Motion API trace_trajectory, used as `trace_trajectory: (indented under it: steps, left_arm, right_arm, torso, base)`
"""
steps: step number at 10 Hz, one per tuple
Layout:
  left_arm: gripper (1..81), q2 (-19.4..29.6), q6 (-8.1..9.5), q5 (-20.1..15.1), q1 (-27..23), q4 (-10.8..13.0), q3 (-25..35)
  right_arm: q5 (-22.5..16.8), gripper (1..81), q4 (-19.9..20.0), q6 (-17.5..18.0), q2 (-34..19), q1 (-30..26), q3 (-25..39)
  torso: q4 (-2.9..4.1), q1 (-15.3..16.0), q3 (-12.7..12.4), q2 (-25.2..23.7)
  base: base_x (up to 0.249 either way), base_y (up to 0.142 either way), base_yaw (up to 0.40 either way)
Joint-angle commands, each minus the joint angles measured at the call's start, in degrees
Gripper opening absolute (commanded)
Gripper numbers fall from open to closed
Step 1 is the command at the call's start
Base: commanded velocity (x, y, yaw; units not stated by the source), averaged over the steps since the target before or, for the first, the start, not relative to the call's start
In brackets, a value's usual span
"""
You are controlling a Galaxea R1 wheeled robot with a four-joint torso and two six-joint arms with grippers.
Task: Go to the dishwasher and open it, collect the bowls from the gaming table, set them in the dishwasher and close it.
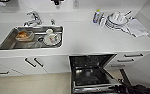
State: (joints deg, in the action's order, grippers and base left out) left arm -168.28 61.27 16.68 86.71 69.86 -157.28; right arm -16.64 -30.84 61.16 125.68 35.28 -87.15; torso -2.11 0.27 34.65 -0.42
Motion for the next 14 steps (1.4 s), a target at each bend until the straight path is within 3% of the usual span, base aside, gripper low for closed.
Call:
trace_trajectory:
  steps: [1, 3, 4, 6, 11, 14]
  left_arm:
    - [81.1, 0.6, -0.27, -2.4, 2.4, 0.1, -0.5]
    - [81.1, 0.5, -0.27, -2.4, 2.2, 0.2, -0.6]
    - [81.1, 0.5, -0.27, -2.4, 2.0, 0.2, -0.6]
    - [81.1, 0.6, -0.36, -2.4, 1.9, 0.1, -0.6]
    - [81.1, 0.7, -0.36, -2.4, 1.6, 0.2, -0.6]
    - [81.1, 0.7, -0.36, -2.4, 1.4, 0.2, -0.6]
  right_arm:
    - [-2.0, 81.1, 0.2, -3.3, -7.9, 9.0, 6.5]
    - [-0.7, 81.1, -0.5, -5.3, -6.1, 16.2, 3.7]
    - [0.9, 81.1, -0.7, -6.2, -3.8, 20.0, 0.8]
    - [5.4, 81.1, -0.9, -7.1, 1.3, 26.6, -7.3]
    - [7.5, 81.1, -3.3, -7.9, 9.9, 34.6, -16.5]
    - [13.1, 81.1, -3.1, -9.1, 14.7, 39.6, -24.4]
  torso:
    - [0.00, 0.0, 0.0, 0.0]
    - [0.00, 0.0, 0.0, 0.0]
    - [0.00, 3.7, 0.0, -5.7]
    - [0.00, 4.2, 0.0, -6.7]
    - [0.00, 10.2, 0.0, -16.2]
    - [0.00, 13.8, 0.0, -22.1]
  base:
    - [0.000, 0.000, 0.000]
    - [0.000, 0.000, 0.000]
    - [0.000, 0.000, 0.000]
    - [0.000, 0.000, 0.000]
    - [0.000, 0.000, 0.000]
    - [0.000, 0.000, 0.000]
